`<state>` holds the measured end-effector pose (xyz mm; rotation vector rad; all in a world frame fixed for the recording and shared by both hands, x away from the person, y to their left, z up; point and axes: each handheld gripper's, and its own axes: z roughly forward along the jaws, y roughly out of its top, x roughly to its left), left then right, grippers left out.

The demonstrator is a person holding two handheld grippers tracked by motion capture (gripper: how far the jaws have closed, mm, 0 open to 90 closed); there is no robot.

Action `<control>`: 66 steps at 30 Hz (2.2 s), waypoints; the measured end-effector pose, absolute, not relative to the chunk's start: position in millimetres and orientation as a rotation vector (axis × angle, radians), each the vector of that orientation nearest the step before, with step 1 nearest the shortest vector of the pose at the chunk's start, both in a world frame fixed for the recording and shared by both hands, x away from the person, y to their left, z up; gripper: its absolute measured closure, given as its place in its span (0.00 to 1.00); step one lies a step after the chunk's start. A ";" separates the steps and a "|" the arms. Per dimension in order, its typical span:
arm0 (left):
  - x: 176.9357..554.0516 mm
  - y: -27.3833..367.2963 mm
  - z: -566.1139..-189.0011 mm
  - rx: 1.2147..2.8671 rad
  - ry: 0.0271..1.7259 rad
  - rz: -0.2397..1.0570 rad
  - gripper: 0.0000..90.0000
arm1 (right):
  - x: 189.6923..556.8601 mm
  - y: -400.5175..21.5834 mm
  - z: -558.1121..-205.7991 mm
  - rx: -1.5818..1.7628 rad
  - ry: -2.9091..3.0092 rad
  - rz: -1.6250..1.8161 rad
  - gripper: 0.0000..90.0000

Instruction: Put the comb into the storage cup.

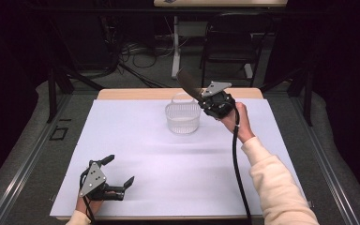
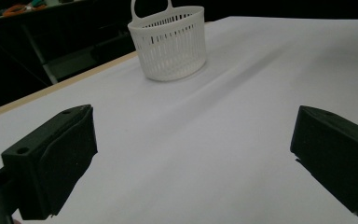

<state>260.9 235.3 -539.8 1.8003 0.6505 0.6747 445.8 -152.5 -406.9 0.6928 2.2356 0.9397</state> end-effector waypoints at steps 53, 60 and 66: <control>261.4 235.5 -540.0 1.794 0.656 0.670 0.01 | 463.9 -111.6 -403.8 0.615 2.172 1.009 0.81; 261.3 235.4 -539.8 1.795 0.654 0.672 0.01 | 465.2 -109.1 -402.6 0.609 2.163 1.020 0.81; 261.1 235.6 -539.7 1.795 0.654 0.674 0.01 | 466.7 -105.9 -405.0 0.603 2.156 1.031 0.81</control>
